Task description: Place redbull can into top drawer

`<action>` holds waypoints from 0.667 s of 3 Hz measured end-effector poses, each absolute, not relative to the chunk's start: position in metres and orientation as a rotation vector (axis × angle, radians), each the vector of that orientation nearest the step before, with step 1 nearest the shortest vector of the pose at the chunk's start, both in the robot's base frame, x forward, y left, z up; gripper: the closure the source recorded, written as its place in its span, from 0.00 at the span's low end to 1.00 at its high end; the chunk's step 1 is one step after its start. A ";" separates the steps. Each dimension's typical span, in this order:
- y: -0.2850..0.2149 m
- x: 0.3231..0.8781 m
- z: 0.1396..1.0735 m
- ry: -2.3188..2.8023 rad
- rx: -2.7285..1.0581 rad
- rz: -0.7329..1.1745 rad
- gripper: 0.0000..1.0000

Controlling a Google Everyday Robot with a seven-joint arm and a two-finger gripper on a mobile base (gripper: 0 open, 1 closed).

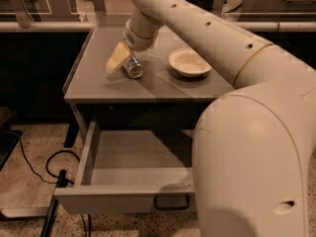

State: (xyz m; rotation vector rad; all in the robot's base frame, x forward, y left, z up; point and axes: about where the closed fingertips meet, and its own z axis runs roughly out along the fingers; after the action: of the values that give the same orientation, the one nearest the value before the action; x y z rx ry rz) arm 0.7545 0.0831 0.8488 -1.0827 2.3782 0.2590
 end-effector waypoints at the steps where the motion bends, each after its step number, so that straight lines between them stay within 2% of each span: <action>1: 0.081 0.762 0.835 2.405 -1.062 0.255 0.00; 2: 0.077 0.771 0.826 2.421 -1.033 0.231 0.00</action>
Offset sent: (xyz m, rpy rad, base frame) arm 0.0274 -0.0139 -0.0254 -0.0267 0.0015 -0.0866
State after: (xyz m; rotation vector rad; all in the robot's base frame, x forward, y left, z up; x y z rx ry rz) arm 0.7711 0.0770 0.8264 -1.0328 2.4206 0.2310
